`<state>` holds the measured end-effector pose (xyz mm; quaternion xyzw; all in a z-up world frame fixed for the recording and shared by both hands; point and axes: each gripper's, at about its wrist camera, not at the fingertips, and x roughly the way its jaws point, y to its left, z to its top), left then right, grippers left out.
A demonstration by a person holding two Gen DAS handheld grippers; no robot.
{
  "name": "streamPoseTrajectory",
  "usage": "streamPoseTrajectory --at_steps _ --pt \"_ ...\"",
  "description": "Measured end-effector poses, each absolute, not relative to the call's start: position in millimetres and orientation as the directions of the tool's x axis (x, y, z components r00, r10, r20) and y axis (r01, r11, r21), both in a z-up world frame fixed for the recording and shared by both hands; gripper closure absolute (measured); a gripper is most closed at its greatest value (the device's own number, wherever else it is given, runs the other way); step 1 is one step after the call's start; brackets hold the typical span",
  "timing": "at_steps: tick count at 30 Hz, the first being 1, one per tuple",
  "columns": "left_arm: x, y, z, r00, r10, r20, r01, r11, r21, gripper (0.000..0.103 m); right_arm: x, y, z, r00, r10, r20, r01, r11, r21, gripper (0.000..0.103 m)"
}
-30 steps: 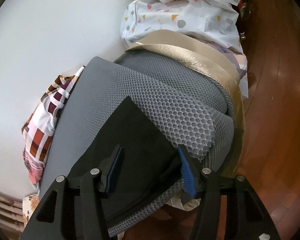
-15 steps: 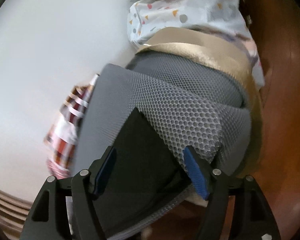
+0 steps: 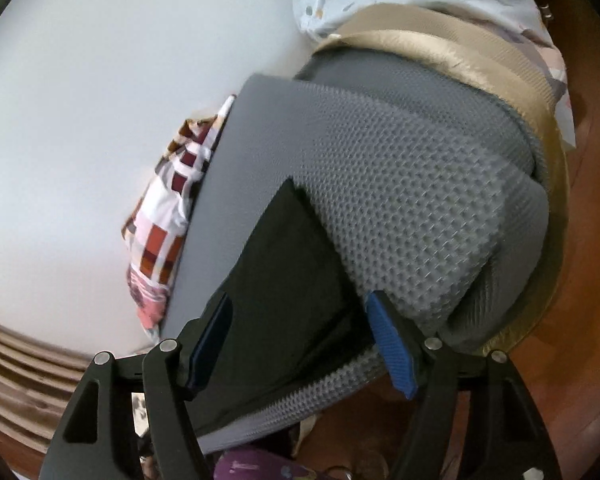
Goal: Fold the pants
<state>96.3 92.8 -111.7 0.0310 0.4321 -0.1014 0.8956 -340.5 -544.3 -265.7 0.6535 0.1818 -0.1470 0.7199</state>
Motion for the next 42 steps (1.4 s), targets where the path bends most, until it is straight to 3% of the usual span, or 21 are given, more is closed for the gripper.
streamPoseTrajectory --at_steps 4,6,8,10,12,15,19,22,25,29,33,39,41,42 --pt "76.1 90.5 -79.0 0.667 -0.213 -0.714 0.215 0.973 -0.089 0.062 -349.7 -540.3 -275.4 0.929 0.037 -0.369 0.37 -0.013 0.929 0.034" --pt "68.0 75.3 -73.0 0.652 -0.262 -0.711 0.261 0.959 -0.114 0.048 -356.6 -538.4 -280.3 0.934 0.032 -0.357 0.358 -0.048 0.932 0.04" --pt "61.4 52.3 -75.1 0.622 -0.298 -0.724 0.317 0.941 -0.116 0.04 -366.2 -538.4 -275.1 0.905 -0.011 -0.424 0.424 -0.031 0.905 0.047" --pt "56.6 24.5 -84.1 0.574 -0.336 -0.746 0.382 0.917 -0.119 0.04 -370.8 -537.3 -271.5 0.899 -0.021 -0.438 0.437 -0.024 0.899 0.044" --pt "53.3 -0.1 -96.1 0.524 -0.366 -0.769 0.438 0.89 -0.125 0.04 -365.6 -532.2 -275.2 0.928 0.02 -0.371 0.372 -0.045 0.927 0.044" --pt "46.5 -34.6 -119.2 0.454 -0.378 -0.807 0.497 0.859 -0.123 0.04 -352.0 -526.0 -274.4 0.917 0.05 -0.395 0.397 -0.015 0.918 0.044" --pt "42.4 -49.3 -137.7 0.408 -0.385 -0.828 0.51 0.848 -0.143 0.04 -347.0 -519.4 -282.2 0.932 0.072 -0.354 0.359 -0.069 0.931 0.043" --pt "41.8 -48.7 -144.5 0.403 -0.4 -0.823 0.5 0.849 -0.168 0.04 -357.5 -516.8 -276.6 0.903 -0.006 -0.429 0.429 -0.031 0.903 0.043" --pt "40.4 -43.8 -149.4 0.405 -0.423 -0.811 0.496 0.846 -0.193 0.039 -358.4 -515.8 -290.4 0.922 0.021 -0.387 0.387 -0.077 0.919 0.042" --pt "37.8 -41.8 -149.8 0.402 -0.442 -0.802 0.506 0.837 -0.208 0.028 -354.0 -511.6 -294.0 0.93 0.026 -0.367 0.368 -0.091 0.926 0.042" --pt "29.6 -53.0 -152.2 0.413 -0.416 -0.81 0.548 0.824 -0.144 0.018 -348.0 -506.9 -296.7 0.933 -0.005 -0.361 0.36 -0.074 0.93 0.041" --pt "22.3 -59.7 -156.4 0.422 -0.39 -0.818 0.582 0.809 -0.085 0.011 -337.3 -513.2 -309.8 0.958 -0.075 -0.276 0.266 -0.116 0.957 0.041" --pt "21.9 -58.6 -156.6 0.417 -0.402 -0.815 0.578 0.809 -0.104 0.011 -333.1 -514.4 -302.9 0.941 -0.089 -0.326 0.321 -0.062 0.945 0.047" --pt "22.1 -57.4 -156.5 0.411 -0.412 -0.813 0.574 0.81 -0.12 0.011 -332.5 -515.3 -292.5 0.909 -0.115 -0.4 0.402 -0.005 0.916 0.048"
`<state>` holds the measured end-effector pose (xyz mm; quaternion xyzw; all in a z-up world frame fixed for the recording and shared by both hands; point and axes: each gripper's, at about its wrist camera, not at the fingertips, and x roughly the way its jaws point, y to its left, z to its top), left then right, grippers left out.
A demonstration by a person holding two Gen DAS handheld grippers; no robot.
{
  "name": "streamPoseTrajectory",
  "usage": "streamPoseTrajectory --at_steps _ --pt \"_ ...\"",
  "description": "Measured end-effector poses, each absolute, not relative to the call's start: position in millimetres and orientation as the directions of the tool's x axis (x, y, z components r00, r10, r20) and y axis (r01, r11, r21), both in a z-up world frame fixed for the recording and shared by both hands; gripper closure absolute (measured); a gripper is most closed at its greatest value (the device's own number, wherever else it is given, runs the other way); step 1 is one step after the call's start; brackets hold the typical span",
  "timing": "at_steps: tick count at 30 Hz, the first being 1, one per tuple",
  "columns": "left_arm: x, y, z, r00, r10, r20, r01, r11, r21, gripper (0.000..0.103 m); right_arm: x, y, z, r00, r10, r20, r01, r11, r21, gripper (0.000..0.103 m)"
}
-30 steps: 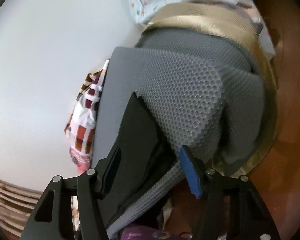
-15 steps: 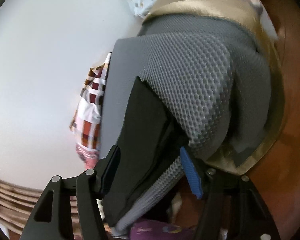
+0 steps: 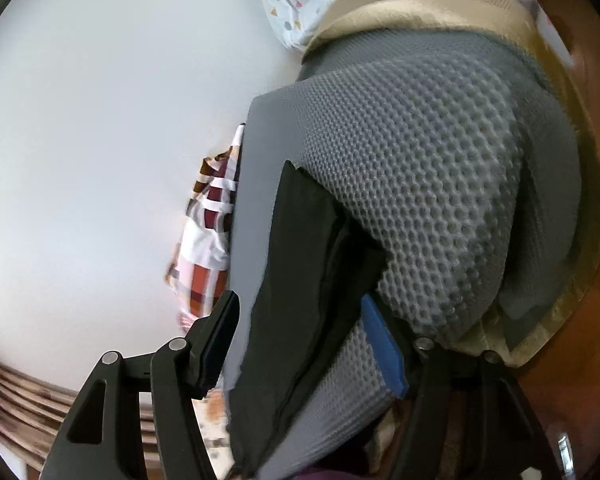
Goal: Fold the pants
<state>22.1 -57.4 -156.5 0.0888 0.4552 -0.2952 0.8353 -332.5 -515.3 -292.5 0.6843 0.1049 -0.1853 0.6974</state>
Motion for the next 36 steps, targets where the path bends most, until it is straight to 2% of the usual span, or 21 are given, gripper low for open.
streamPoseTrajectory --at_steps 2,5,7,8,9,11,13,16,17,20,21,22,23,24,26,29,34,36 --pt "23.4 -53.0 -155.0 0.405 -0.43 -0.807 0.566 0.811 -0.148 0.011 -333.3 -517.3 -281.8 0.863 -0.147 -0.484 0.494 0.036 0.869 0.046" --pt "25.7 -49.4 -153.6 0.398 -0.451 -0.799 0.558 0.81 -0.18 0.01 -325.7 -521.3 -295.9 0.925 -0.026 -0.378 0.376 -0.047 0.925 0.04" --pt "25.1 -49.7 -153.3 0.399 -0.452 -0.798 0.559 0.81 -0.179 0.01 -321.8 -519.4 -297.3 0.933 -0.028 -0.358 0.356 -0.066 0.932 0.036" --pt "24.3 -50.1 -153.3 0.401 -0.449 -0.799 0.56 0.81 -0.174 0.01 -319.2 -520.1 -296.9 0.94 -0.031 -0.34 0.338 -0.072 0.939 0.028" --pt "24.2 -50.5 -153.1 0.402 -0.445 -0.8 0.562 0.81 -0.168 0.01 -317.3 -520.3 -298.0 0.95 -0.04 -0.308 0.304 -0.088 0.949 0.026" --pt "23.7 -51.6 -153.4 0.402 -0.442 -0.802 0.567 0.808 -0.161 0.01 -315.5 -520.2 -303.1 0.96 -0.085 -0.266 0.254 -0.125 0.959 0.026" --pt "24.3 -50.5 -153.1 0.4 -0.445 -0.801 0.566 0.807 -0.166 0.01 -315.8 -521.1 -302.5 0.94 -0.127 -0.316 0.303 -0.109 0.947 0.034" --pt "25.5 -48.7 -152.7 0.397 -0.454 -0.798 0.563 0.807 -0.179 0.009 -304.0 -520.1 -290.8 0.92 -0.117 -0.373 0.369 -0.053 0.928 0.03" --pt "25.8 -48.5 -152.8 0.397 -0.457 -0.796 0.563 0.806 -0.182 0.009 -300.2 -518.4 -290.0 0.931 -0.105 -0.35 0.346 -0.05 0.937 0.025" --pt "24.7 -49.4 -152.9 0.399 -0.45 -0.799 0.567 0.806 -0.171 0.008 -284.5 -516.5 -280.4 0.96 -0.041 -0.278 0.279 0.016 0.96 0.025" --pt "24.4 -49.5 -152.9 0.4 -0.446 -0.801 0.569 0.806 -0.164 0.008 -281.6 -516.6 -279.1 0.954 -0.027 -0.299 0.3 0.024 0.954 0.026" --pt "23.8 -50.5 -153.2 0.401 -0.444 -0.801 0.571 0.805 -0.161 0.008 -279.4 -517.7 -276.2 0.923 -0.044 -0.381 0.383 0.047 0.923 0.031" --pt "23.7 -50.8 -153.2 0.401 -0.444 -0.801 0.571 0.805 -0.159 0.008 -278.1 -521.3 -271.1 0.884 -0.076 -0.46 0.466 0.079 0.881 0.041" --pt "23.7 -50.9 -153.1 0.399 -0.445 -0.802 0.571 0.805 -0.162 0.008 -276.9 -524.6 -269.9 0.862 -0.089 -0.498 0.504 0.065 0.861 0.046" --pt "23.7 -50.5 -153.5 0.397 -0.449 -0.801 0.568 0.805 -0.17 0.008 -287.8 -529.4 -270.2 0.85 -0.126 -0.511 0.514 -0.013 0.858 0.044" --pt "23.4 -50.0 -154.8 0.394 -0.463 -0.794 0.565 0.804 -0.188 0.007 -304.7 -540.2 -267.1 0.795 -0.186 -0.577 0.587 -0.004 0.81 0.04" --pt "21.3 -52.7 -155.2 0.402 -0.447 -0.799 0.576 0.802 -0.159 0.005 -308.3 -547.8 -285.6 0.873 -0.033 -0.487 0.487 -0.015 0.873 0.039" --pt "21.2 -53.3 -155.4 0.404 -0.446 -0.798 0.579 0.801 -0.155 0.004 -304.8 -543.9 -284.3 0.878 -0.011 -0.478 0.479 0.007 0.878 0.033"
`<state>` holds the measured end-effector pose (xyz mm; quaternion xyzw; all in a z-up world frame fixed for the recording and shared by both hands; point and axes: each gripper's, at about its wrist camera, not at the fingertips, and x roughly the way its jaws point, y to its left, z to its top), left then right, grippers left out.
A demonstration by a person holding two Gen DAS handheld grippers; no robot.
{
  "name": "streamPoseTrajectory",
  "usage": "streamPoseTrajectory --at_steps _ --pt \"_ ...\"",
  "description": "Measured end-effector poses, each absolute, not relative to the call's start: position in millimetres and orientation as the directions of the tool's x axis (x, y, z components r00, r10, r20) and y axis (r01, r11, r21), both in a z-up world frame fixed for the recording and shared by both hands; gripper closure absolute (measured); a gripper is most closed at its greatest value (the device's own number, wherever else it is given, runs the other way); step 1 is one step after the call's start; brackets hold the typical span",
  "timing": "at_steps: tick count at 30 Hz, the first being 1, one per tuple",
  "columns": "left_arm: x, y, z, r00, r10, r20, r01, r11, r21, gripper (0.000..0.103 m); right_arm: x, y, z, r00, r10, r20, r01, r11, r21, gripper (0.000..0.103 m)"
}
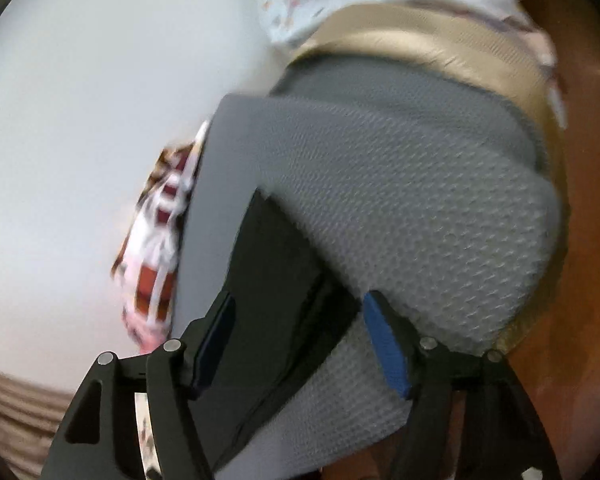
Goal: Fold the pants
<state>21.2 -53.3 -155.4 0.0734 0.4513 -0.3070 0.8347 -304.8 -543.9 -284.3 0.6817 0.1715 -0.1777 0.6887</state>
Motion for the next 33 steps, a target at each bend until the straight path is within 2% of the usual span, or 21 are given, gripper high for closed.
streamPoseTrajectory --at_steps 1,3,6,8,10,12,14,15,17,19,20,21,25,28,33 --pt "21.0 -53.4 -155.5 0.406 -0.445 -0.799 0.58 0.801 -0.151 0.004 -302.2 -543.1 -281.1 0.873 -0.007 -0.488 0.488 0.024 0.873 0.029" --pt "20.7 -53.4 -155.7 0.407 -0.442 -0.799 0.582 0.8 -0.146 0.004 -292.9 -544.0 -275.4 0.871 -0.007 -0.491 0.491 0.048 0.87 0.011" --pt "21.1 -52.4 -155.6 0.407 -0.442 -0.8 0.585 0.798 -0.144 0.004 -280.0 -545.5 -270.6 0.872 0.002 -0.49 0.488 0.081 0.869 0.011" --pt "20.9 -52.5 -155.7 0.407 -0.443 -0.799 0.584 0.798 -0.145 0.004 -277.4 -543.6 -278.5 0.915 0.02 -0.404 0.403 0.035 0.915 0.011" --pt "20.7 -52.6 -155.7 0.408 -0.443 -0.798 0.584 0.798 -0.145 0.004 -278.1 -541.1 -277.0 0.929 0.011 -0.369 0.368 0.058 0.928 0.012" --pt "20.7 -52.8 -155.7 0.409 -0.441 -0.799 0.587 0.798 -0.14 0.003 -280.8 -538.2 -277.0 0.945 0.007 -0.326 0.325 0.053 0.944 0.016" --pt "19.4 -53.5 -155.7 0.414 -0.436 -0.799 0.59 0.797 -0.129 0.003 -274.7 -537.3 -274.9 0.912 0.007 -0.41 0.408 0.087 0.909 0.028" --pt "18.5 -54.3 -155.8 0.418 -0.431 -0.8 0.593 0.796 -0.119 0.003 -266.1 -536.3 -270.9 0.89 0.017 -0.455 0.45 0.13 0.884 0.029" --pt "17.5 -56.4 -156.7 0.422 -0.424 -0.802 0.599 0.794 -0.105 0.002 -255.1 -534.6 -265.9 0.877 0.012 -0.481 0.473 0.163 0.866 0.028" --pt "16.9 -58.6 -157.3 0.424 -0.414 -0.806 0.603 0.792 -0.09 0.002 -239.9 -532.8 -260.8 0.827 -0.001 -0.562 0.548 0.218 0.807 0.056" --pt "17.3 -58.9 -157.6 0.423 -0.413 -0.807 0.604 0.792 -0.089 0.002 -232.2 -531.8 -260.2 0.778 -0.01 -0.628 0.61 0.251 0.752 0.083" --pt "17.7 -59.0 -157.4 0.421 -0.414 -0.807 0.604 0.792 -0.091 0.002 -231.6 -531.8 -260.0 0.762 -0.021 -0.647 0.629 0.26 0.732 0.088" --pt "21.6 -57.2 -155.1 0.406 -0.425 -0.809 0.594 0.795 -0.119 0.001 -246.2 -534.3 -267.0 0.79 -0.016 -0.612 0.603 0.2 0.773 0.09" --pt "29.3 -51.5 -141.5 0.388 -0.453 -0.803 0.542 0.816 -0.199 0.001 -255.8 -531.7 -268.1 0.796 -0.021 -0.604 0.599 0.163 0.784 0.09" --pt "29.3 -31.7 -98.8 0.463 -0.479 -0.746 0.459 0.849 -0.26 0.001 -251.0 -514.8 -226.3 0.78 -0.087 -0.62 0.619 0.251 0.744 0.09"
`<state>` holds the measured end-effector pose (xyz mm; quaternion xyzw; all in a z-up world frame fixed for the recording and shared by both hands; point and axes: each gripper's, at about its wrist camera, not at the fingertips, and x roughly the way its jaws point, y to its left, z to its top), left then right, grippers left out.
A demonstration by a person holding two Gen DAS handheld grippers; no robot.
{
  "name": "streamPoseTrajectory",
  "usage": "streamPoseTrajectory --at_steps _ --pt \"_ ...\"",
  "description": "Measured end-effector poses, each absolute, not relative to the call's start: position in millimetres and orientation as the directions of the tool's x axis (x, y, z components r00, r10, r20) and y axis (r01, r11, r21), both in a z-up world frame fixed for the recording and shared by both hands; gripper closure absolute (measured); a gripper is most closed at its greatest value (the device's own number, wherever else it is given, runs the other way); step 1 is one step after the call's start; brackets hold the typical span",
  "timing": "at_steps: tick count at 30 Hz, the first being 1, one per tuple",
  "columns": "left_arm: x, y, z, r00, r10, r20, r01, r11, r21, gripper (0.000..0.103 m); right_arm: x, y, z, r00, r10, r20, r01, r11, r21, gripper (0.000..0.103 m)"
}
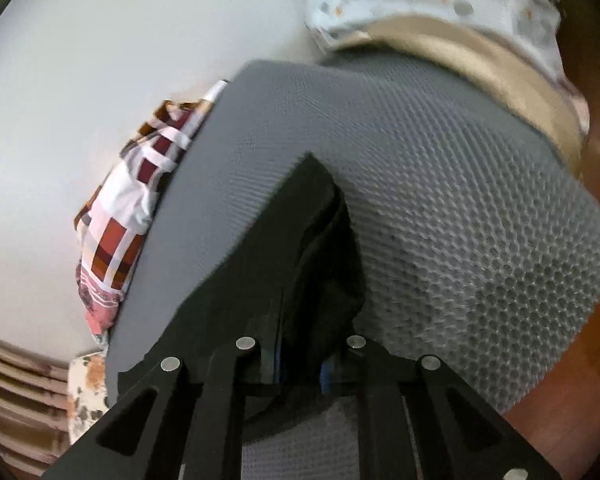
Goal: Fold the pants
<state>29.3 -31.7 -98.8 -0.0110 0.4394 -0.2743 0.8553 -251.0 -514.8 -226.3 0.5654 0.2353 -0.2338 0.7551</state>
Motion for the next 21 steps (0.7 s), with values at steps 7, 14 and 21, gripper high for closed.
streamPoseTrajectory --at_steps 7,14,21 --pt "18.9 -16.7 -74.9 0.526 -0.437 -0.73 0.43 0.877 -0.215 0.001 -188.0 -453.9 -137.1 0.812 -0.065 -0.58 0.525 0.515 0.677 0.09" --pt "17.4 -14.8 -88.4 0.517 -0.417 -0.747 0.431 0.882 -0.193 0.001 -100.6 -370.6 -121.5 0.804 0.096 -0.587 0.399 0.646 0.651 0.09" --pt "19.7 -18.0 -100.9 0.467 -0.427 -0.775 0.432 0.874 -0.222 0.001 -37.9 -294.3 -132.8 0.745 0.205 -0.634 0.32 0.725 0.61 0.09"
